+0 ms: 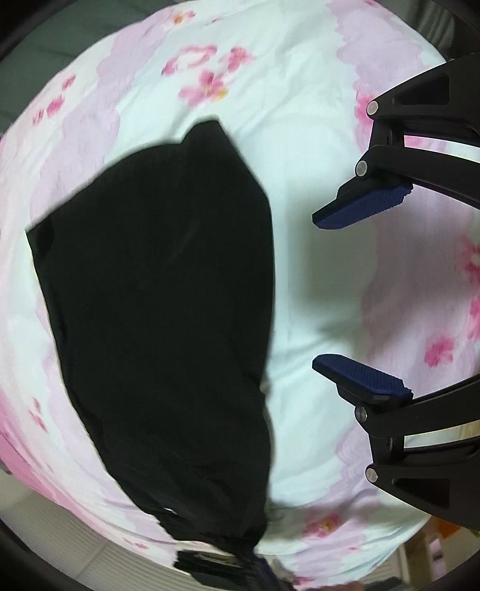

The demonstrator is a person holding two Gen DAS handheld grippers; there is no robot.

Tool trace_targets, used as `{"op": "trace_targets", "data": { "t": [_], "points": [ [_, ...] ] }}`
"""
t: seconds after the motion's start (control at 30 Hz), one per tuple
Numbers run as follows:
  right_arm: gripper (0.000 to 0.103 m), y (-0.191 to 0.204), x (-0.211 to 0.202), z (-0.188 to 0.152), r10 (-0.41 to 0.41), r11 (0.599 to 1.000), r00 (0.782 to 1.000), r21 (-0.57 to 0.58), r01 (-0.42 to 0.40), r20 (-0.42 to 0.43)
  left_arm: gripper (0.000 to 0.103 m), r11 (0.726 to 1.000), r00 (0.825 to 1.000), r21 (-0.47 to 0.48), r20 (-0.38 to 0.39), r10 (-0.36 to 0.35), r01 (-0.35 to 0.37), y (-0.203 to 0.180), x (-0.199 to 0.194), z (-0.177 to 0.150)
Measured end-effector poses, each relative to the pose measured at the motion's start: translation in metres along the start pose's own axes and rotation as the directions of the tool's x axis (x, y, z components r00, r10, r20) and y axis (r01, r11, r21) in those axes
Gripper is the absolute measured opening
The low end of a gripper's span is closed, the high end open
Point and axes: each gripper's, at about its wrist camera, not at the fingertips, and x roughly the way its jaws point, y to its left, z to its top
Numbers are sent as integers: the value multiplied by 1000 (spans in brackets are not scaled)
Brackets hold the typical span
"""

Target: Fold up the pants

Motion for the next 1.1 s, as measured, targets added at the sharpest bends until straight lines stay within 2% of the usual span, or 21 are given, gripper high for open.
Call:
{"op": "trace_targets", "data": {
  "t": [0.1, 0.2, 0.27, 0.37, 0.43, 0.47, 0.5, 0.57, 0.6, 0.67, 0.7, 0.77, 0.8, 0.9, 0.93, 1.03, 1.07, 1.1],
  "points": [
    [71, -25, -10, -2, -3, 999, 999, 48, 1, 46, 69, 987, 998, 150, 21, -57, 53, -36, -25, -18],
    [71, -59, -9, 0, 9, 991, 997, 130, -19, 78, 69, 955, 991, 273, 31, -128, 114, -75, -39, -30],
    [70, -83, -4, 5, 39, 979, 996, 197, -54, 81, 69, 936, 989, 325, 17, -144, 131, -102, -40, -36],
    [69, -109, 17, 14, 138, 940, 987, 304, -157, 82, 69, 910, 982, 374, -17, -187, 180, -141, -40, -41],
    [58, -120, 41, 20, 222, 905, 974, 361, -226, 52, 69, 896, 979, 399, -25, -203, 196, -161, -42, -40],
    [49, -121, 50, 22, 253, 895, 967, 370, -250, 40, 69, 887, 977, 414, -26, -210, 202, -168, -41, -38],
    [44, -121, 58, 24, 279, 887, 960, 373, -271, 32, 69, 877, 975, 433, -22, -220, 208, -176, -43, -37],
    [22, -117, 62, 30, 320, 883, 947, 349, -313, 37, 68, 855, 969, 466, -22, -246, 228, -187, -44, -35],
    [11, -114, 61, 34, 349, 880, 936, 330, -342, 42, 69, 841, 965, 486, -23, -261, 238, -191, -44, -32],
    [8, -104, 56, 40, 359, 886, 932, 295, -359, 55, 69, 805, 957, 535, -22, -289, 255, -202, -46, -33],
    [6, -100, 50, 45, 352, 893, 933, 270, -359, 73, 68, 776, 955, 577, -21, -296, 254, -212, -46, -34],
    [6, -95, 43, 61, 347, 902, 933, 237, -361, 98, 68, 726, 955, 644, -21, -297, 240, -225, -41, -34],
    [5, -94, 40, 71, 348, 902, 931, 231, -365, 110, 68, 690, 957, 689, -18, -290, 222, -235, -37, -34],
    [5, -91, 36, 100, 357, 899, 925, 223, -377, 127, 69, 605, 967, 779, -7, -255, 165, -258, -20, -33],
    [5, -90, 33, 106, 354, 902, 926, 212, -375, 133, 69, 585, 970, 796, -10, -245, 156, -267, -14, -30],
    [5, -80, 31, 132, 338, 917, 929, 171, -362, 150, 68, 552, 971, 815, -53, -233, 177, -284, 6, -23],
    [5, -77, 31, 139, 334, 920, 930, 162, -357, 153, 64, 544, 973, 819, -69, -222, 183, -288, 14, -20],
    [5, -74, 31, 144, 332, 922, 931, 154, -355, 154, 49, 543, 973, 818, -88, -212, 192, -290, 20, -17]
  ]
}}
